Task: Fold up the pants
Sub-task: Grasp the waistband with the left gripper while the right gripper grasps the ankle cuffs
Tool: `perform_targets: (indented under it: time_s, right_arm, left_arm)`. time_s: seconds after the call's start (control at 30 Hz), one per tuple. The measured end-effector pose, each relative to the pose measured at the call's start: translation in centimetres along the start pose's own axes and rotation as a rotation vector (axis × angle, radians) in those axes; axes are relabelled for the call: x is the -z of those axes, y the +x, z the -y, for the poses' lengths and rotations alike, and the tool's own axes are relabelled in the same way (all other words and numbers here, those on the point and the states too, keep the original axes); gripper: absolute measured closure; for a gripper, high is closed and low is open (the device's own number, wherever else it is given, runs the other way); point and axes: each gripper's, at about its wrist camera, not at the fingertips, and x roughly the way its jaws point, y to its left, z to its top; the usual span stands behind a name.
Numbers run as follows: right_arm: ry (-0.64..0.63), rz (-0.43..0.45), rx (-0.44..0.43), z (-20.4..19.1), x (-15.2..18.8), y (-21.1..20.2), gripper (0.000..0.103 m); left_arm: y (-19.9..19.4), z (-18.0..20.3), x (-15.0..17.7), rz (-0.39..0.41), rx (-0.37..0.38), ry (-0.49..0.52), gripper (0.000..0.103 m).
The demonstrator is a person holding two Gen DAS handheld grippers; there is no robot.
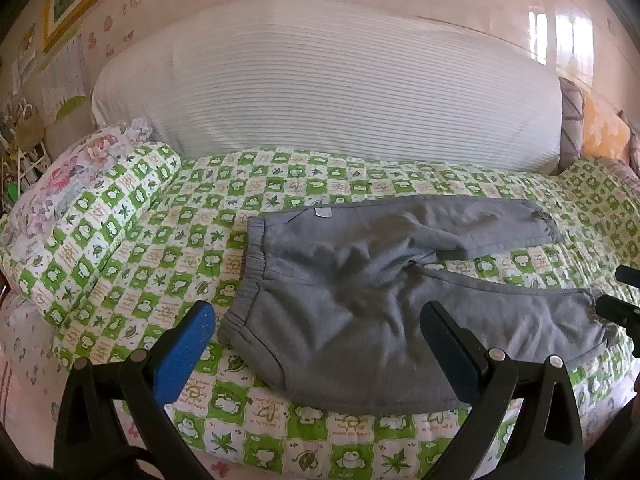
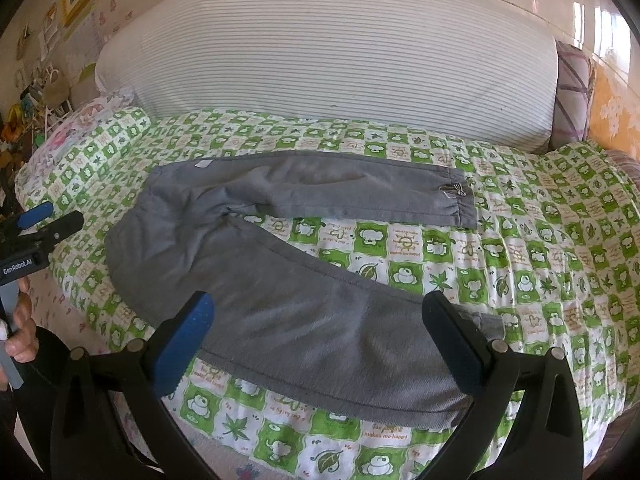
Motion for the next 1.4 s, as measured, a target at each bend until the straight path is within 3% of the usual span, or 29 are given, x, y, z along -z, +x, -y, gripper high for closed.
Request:
perform_targets:
  time_s: [0.43,0.5,0.63,0.67,0.87,1.0,1.1,1.3,1.33,1.37,1.4]
  right_arm:
    - [0.039,-0.001,-0.042,1.7,-2.9,2.0,0.000]
    - [0.085,-0.015,-0.059,3.1,-3.7,2.9,0.000]
    - [0.187,-0.056,-0.075,6.1,-5.3,5.2,0.000]
    - [0.216,-0.067,-0.064,7.1,-5.7,5.9,0.000]
    - [0.359,-0.123,0.038,13.3,-8.8,11.0,0.003]
    - [0.343,-0.162,0.139,15.4,-10.8,14.6,0.003]
    - [0.367,-0.227,0.164,17.1,-11.5,17.7,0.003]
    - [0.375,-0.262,0.070,17.7,-11.8,20.7,0.003]
    - [0.356,-0.272,0.060,17.2,-11.7,20.9,0.003]
    - [0.321,-0.288,0.087,16.6,-11.7,21.3,0.003]
    - [0.293,-0.295,0.105,16.4,-11.7,21.7,0.003]
  left_arm:
    - [3.3,-2.8,-3.4,-0.021,0.030,-0.053,0.004]
    - [4.9,-3.6,-4.1,-0.046,0.027,-0.050,0.013]
    - [8.5,-5.4,-5.4,-0.112,0.020,-0.053,0.062]
    - [9.3,-5.8,-5.6,-0.127,0.019,-0.057,0.069]
    - [14.7,-8.3,-7.2,-0.170,-0.032,-0.076,0.071]
    - [18.5,-10.1,-8.1,-0.222,-0.032,-0.128,0.071]
    - [20.9,-10.8,-8.3,-0.269,-0.030,-0.136,0.070]
    - [24.0,-11.1,-8.2,-0.346,0.085,-0.153,0.070]
    - [23.7,-10.8,-8.2,-0.340,0.134,-0.149,0.068]
    - [23.9,-10.7,-8.3,-0.343,0.151,-0.145,0.059]
    - [24.2,-10.3,-8.3,-0.356,0.145,-0.125,0.059]
